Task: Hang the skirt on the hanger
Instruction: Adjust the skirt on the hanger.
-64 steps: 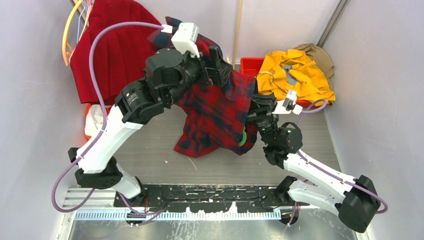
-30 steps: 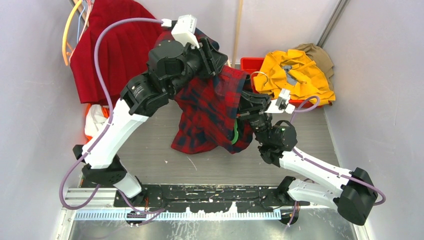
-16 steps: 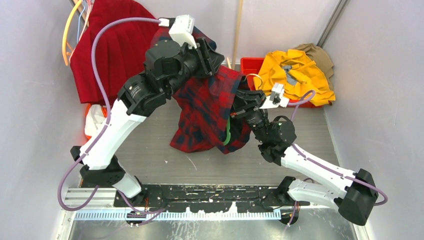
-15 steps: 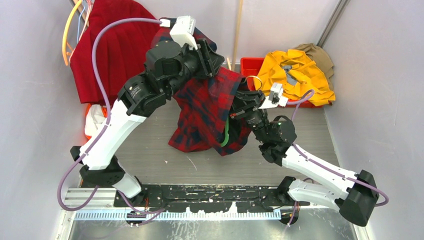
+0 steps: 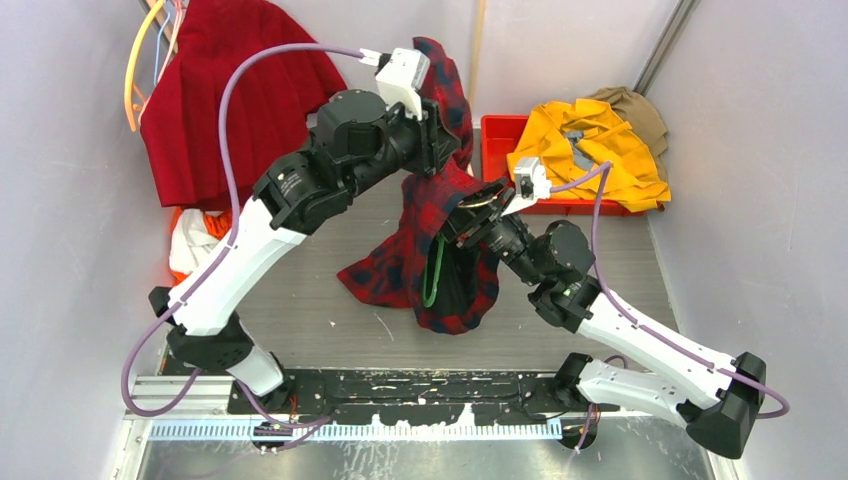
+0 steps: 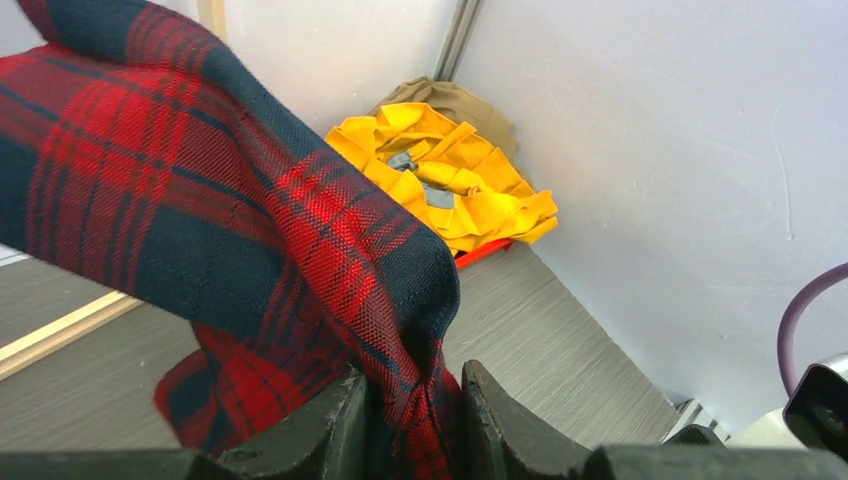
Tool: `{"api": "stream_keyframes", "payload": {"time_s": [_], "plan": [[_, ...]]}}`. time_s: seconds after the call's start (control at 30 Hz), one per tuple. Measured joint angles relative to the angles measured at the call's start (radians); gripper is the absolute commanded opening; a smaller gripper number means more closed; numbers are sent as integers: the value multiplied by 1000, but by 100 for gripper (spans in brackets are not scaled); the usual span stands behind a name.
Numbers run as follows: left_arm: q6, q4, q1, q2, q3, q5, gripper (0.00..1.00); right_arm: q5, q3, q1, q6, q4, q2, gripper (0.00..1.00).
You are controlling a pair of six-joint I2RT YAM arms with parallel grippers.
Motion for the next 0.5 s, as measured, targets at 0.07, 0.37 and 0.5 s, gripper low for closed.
{"api": "stream_keyframes", "payload": {"time_s": [0.07,0.37,0.5], "plan": [[18,8,0,0,-11,10,0,-3,0,1,-3,-21,0,15],[33,6,21,-45,-12,20,25,91,-57,-16,-56,61,-5,1],[7,-3,21,-49,-16,33,66,75,-90,-15,-89,122,-3,1]]}}
